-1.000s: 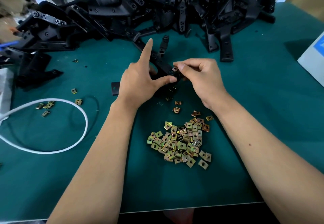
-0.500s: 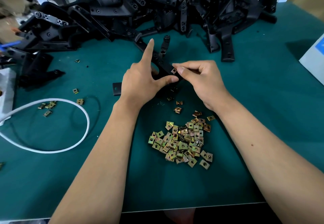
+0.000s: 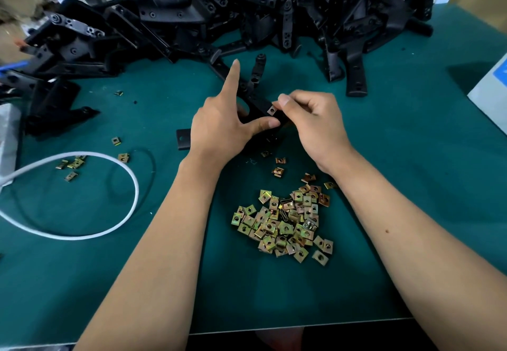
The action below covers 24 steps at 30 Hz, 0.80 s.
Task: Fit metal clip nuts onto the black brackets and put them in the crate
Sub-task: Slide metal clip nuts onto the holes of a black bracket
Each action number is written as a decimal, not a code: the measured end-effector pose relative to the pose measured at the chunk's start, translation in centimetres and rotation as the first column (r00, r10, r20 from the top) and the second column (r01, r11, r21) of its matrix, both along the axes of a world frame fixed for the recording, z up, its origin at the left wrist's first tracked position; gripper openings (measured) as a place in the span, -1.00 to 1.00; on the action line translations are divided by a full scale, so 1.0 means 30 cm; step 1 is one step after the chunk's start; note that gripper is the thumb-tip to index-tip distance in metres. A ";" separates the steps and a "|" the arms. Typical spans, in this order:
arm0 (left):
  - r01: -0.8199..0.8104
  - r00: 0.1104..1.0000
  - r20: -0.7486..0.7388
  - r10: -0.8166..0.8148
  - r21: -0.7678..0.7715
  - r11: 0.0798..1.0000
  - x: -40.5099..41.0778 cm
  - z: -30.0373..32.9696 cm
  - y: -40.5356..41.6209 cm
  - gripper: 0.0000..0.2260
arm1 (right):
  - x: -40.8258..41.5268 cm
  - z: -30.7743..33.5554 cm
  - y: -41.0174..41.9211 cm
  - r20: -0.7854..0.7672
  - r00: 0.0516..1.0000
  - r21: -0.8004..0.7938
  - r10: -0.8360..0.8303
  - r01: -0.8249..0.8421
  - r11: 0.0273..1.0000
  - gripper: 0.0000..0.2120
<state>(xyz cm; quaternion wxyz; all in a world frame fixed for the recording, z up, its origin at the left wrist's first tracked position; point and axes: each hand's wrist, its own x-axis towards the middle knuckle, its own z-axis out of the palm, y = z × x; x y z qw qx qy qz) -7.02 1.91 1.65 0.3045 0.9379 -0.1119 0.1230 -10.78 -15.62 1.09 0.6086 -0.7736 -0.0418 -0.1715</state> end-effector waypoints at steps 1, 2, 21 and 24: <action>0.002 1.000 -0.002 -0.002 -0.002 1.000 0.001 -0.001 0.000 0.11 | -0.001 0.004 -0.002 -0.003 1.000 -0.010 0.006 -0.006 1.000 -0.74; 0.003 1.000 -0.002 -0.003 -0.004 1.000 0.003 -0.002 0.001 0.11 | -0.001 0.005 -0.006 -0.011 1.000 -0.019 0.012 -0.012 1.000 -0.74; -0.063 0.998 -0.011 0.063 -0.373 0.926 0.035 -0.015 0.076 -0.37 | 0.001 0.006 -0.027 -0.128 0.990 -0.541 0.061 -0.121 0.832 -0.88; 0.051 0.998 -0.013 -0.059 -0.339 0.939 0.026 -0.007 0.070 -0.30 | 0.013 -0.002 -0.033 -0.081 0.997 -0.393 -0.005 -0.027 0.919 -0.91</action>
